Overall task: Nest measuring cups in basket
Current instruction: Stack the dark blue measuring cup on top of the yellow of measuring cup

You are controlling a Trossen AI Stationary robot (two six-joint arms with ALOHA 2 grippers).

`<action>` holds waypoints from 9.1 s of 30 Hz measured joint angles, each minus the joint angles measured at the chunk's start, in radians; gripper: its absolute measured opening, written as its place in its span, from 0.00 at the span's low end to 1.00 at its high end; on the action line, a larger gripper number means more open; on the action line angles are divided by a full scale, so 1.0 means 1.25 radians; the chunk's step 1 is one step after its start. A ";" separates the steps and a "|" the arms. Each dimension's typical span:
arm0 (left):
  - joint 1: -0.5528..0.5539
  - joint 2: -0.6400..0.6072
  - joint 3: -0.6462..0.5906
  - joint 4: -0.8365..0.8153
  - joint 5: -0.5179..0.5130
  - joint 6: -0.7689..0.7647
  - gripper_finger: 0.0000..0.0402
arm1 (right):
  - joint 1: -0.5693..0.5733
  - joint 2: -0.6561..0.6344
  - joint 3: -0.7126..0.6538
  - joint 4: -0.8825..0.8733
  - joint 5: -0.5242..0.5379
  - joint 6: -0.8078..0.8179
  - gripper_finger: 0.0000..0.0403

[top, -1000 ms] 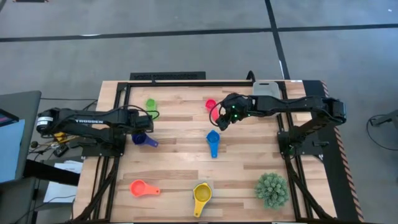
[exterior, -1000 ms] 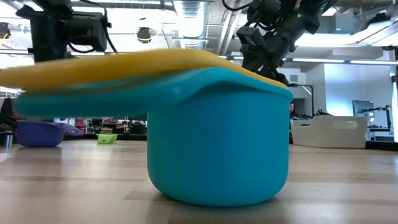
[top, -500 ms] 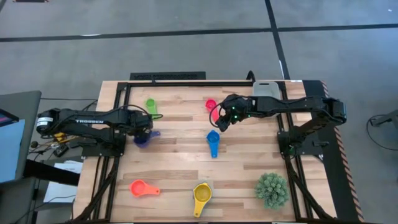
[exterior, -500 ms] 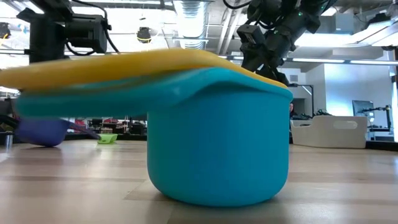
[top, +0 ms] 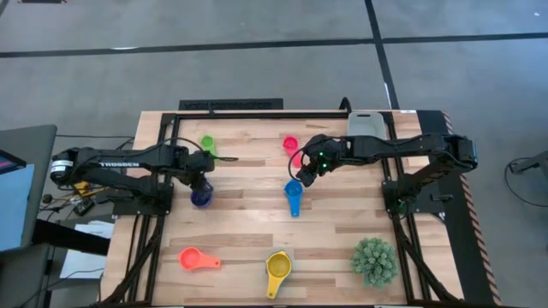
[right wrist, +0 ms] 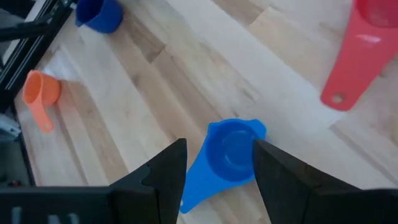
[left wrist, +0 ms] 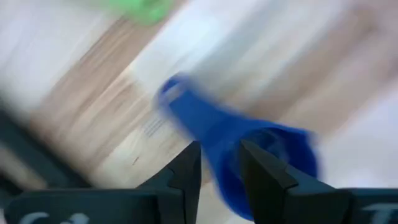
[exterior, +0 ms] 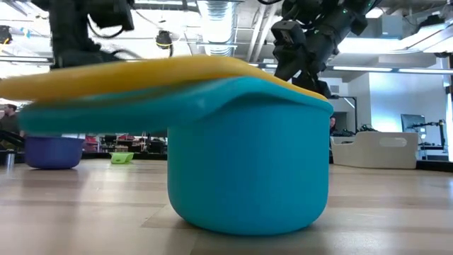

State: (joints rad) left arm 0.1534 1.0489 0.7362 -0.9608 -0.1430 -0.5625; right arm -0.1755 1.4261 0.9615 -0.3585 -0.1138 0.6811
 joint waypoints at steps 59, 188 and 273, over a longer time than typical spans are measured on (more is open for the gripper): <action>0.049 0.210 0.013 0.121 0.042 0.368 0.01 | 0.248 -0.088 0.000 -0.026 0.155 0.259 0.50; -0.579 0.878 0.839 0.169 0.045 -1.006 0.17 | 0.380 -0.376 -0.002 -0.461 0.195 0.292 0.49; -0.621 0.968 0.840 0.373 -0.214 -0.600 0.17 | 0.615 0.370 0.273 -0.120 0.076 0.263 0.29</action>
State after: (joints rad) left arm -0.6231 2.2589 1.7863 -0.4941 -0.4109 -1.3128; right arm 0.5938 1.8893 1.3025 -0.5088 -0.0184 1.0094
